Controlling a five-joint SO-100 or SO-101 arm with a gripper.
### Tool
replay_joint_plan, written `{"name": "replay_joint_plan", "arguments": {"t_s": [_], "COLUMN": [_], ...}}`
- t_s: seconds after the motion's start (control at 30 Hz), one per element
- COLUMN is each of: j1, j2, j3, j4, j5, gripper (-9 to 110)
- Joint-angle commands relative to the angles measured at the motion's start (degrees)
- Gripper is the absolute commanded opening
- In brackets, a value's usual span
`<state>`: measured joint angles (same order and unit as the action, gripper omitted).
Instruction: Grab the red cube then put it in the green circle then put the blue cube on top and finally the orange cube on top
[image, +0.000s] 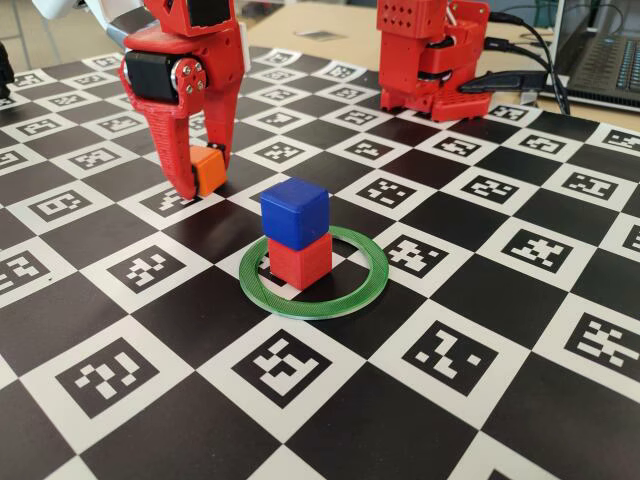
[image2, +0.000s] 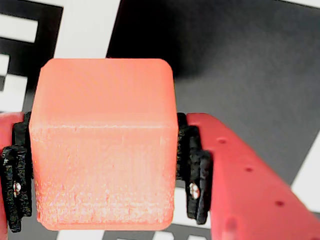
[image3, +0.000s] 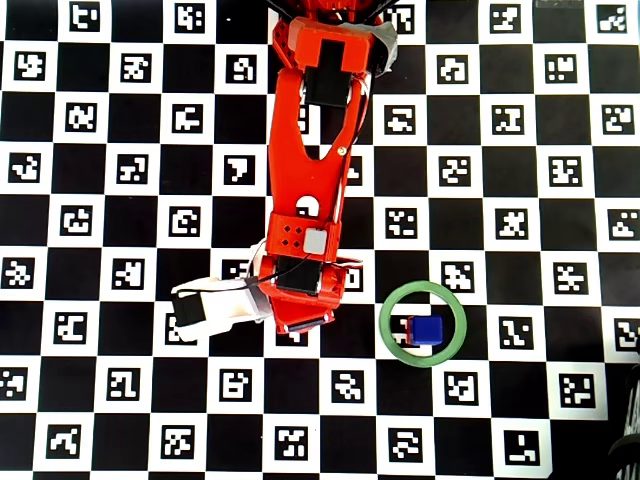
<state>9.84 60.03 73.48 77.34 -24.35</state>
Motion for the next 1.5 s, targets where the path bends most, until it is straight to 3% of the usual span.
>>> {"name": "replay_joint_plan", "arguments": {"t_s": [0.0,0.37,0.77,1.1,1.47], "j1": [-1.1,-7.2,-16.9,-30.8,-33.4], "j2": [9.5,14.9,21.6,18.3,9.4], "j3": [-8.6,-23.6,-29.4,-33.6,-34.9], "j4": [6.9,28.2,28.2,28.1,25.3], "j5": [0.7,7.2,20.2,38.3,49.9], "gripper": [4,3,3,1,2]}}
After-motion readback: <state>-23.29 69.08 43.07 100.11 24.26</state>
